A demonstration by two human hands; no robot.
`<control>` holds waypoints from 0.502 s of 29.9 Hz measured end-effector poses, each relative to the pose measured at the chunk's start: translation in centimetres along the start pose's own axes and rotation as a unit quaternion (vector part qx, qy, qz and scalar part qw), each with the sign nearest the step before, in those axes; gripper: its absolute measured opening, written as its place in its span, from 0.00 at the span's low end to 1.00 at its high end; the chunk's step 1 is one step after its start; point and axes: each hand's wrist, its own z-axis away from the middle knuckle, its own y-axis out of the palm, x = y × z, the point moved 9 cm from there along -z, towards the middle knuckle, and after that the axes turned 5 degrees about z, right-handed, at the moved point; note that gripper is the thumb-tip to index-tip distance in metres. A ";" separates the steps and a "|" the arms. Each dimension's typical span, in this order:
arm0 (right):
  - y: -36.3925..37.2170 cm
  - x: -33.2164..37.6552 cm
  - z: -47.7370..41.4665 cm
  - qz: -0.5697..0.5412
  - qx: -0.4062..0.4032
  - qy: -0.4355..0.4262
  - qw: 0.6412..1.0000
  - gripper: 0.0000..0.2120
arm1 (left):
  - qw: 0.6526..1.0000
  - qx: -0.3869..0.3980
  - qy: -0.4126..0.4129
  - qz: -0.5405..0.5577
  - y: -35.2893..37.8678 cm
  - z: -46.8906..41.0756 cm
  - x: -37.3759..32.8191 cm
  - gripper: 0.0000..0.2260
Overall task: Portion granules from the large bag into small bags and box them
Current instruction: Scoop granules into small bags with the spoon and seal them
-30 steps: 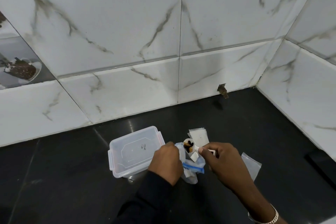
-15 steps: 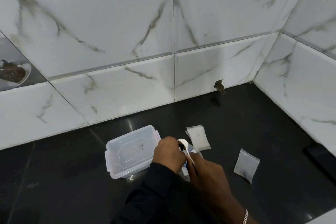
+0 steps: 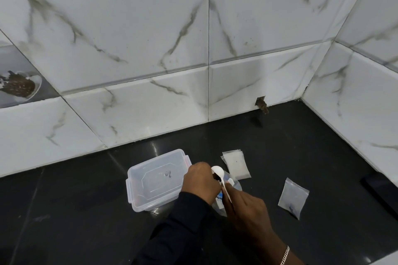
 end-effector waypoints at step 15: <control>-1.4 -0.7 -0.9 -0.063 -0.006 0.061 0.996 0.16 | 1.000 0.010 -0.005 0.007 0.3 -0.4 1.3 0.11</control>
